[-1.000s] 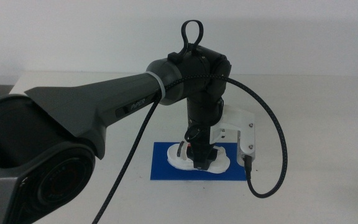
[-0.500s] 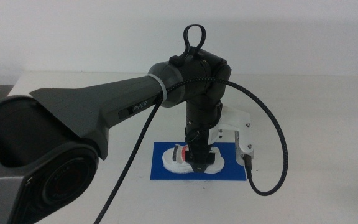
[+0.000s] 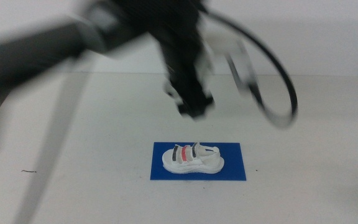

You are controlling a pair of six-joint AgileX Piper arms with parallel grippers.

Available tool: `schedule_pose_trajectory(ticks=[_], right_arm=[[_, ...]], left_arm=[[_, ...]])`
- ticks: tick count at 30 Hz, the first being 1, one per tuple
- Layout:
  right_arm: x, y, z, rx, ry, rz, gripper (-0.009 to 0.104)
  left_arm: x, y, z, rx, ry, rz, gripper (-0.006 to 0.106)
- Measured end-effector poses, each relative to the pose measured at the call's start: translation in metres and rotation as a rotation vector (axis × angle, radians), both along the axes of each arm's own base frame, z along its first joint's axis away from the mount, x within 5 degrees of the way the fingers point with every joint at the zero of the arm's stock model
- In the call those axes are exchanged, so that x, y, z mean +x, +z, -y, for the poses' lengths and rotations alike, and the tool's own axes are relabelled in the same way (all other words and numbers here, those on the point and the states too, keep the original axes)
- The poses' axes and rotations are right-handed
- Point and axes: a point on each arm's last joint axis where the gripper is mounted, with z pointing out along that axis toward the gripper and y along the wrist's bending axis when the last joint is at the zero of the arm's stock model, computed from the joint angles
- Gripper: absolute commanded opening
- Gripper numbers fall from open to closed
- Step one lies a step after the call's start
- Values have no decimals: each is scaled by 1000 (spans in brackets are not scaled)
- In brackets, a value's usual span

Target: Use one arm to grab the shoe from the table and place it on the mat.

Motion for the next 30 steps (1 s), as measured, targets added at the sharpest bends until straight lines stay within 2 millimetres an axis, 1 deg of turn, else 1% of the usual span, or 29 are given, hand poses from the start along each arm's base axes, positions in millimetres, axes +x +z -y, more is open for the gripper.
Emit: schedule_pose_trajectory(ticks=[2,4,5,7,8,10,11,13,15,17,20,23,26,30], right_arm=[[0,0,0,0,0,0,79],[0,0,0,0,0,0,79],[0,0,0,0,0,0,79],[0,0,0,0,0,0,79],[0,0,0,0,0,0,79],[0,0,0,0,0,0,79],[0,0,0,0,0,0,79],[0,0,0,0,0,0,79],[0,0,0,0,0,0,79],[0,0,0,0,0,0,79],[0,0,0,0,0,0,79],[0,0,0,0,0,0,79],[0,0,0,0,0,0,79],[0,0,0,0,0,0,79]], left_arm=[[-15,37,-34,-112,162,8,94],[-37,58,-74,-225,325,-32,94],[-46,62,-89,-271,376,-38,94],[-73,68,-122,-402,479,7,94],[-86,62,-134,-449,529,22,94],[-116,57,-165,-589,667,105,94],[-132,58,-177,-661,712,164,94],[-161,46,-200,-770,796,278,94],[-185,32,-216,-853,834,390,94],[-207,18,-228,-938,873,489,94],[-234,-12,-243,-1019,928,603,94],[-254,-42,-251,-1033,973,664,94],[-265,-65,-255,-1037,1007,705,94],[-274,-84,-258,-1062,1028,757,94]])
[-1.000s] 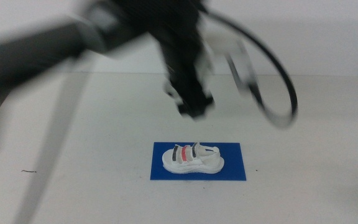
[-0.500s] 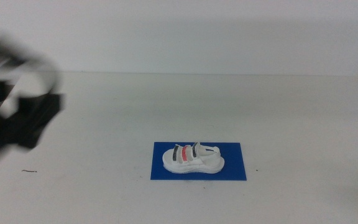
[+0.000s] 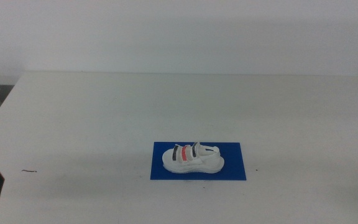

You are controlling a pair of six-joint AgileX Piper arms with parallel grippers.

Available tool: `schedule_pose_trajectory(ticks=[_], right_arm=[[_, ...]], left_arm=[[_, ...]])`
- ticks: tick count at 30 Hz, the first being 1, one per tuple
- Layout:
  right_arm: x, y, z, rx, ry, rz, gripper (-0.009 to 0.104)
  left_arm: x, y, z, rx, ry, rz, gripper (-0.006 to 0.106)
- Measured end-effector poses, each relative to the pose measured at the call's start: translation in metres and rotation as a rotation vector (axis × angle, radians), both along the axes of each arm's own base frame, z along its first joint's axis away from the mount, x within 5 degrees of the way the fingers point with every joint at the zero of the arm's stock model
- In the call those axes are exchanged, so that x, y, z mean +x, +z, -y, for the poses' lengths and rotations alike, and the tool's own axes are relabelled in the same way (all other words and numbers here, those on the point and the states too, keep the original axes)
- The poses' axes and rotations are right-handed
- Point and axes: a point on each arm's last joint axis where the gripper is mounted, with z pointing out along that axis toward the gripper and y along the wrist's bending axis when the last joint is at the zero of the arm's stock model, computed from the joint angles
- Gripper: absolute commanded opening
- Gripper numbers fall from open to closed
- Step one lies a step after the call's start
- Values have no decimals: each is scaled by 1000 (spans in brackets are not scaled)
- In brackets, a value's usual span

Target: Use one arm to grab the shoe from the table and place it on the mat.

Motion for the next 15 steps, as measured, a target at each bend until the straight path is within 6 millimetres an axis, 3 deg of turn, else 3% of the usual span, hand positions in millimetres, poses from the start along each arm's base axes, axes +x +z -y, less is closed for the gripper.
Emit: schedule_pose_trajectory(ticks=[5,15], right_arm=[[0,0,0,0,0,0,79],[0,0,0,0,0,-2,79]], left_arm=[[-3,-23,-3,-18,31,36,94],[-3,-25,-3,-68,41,35,94]])
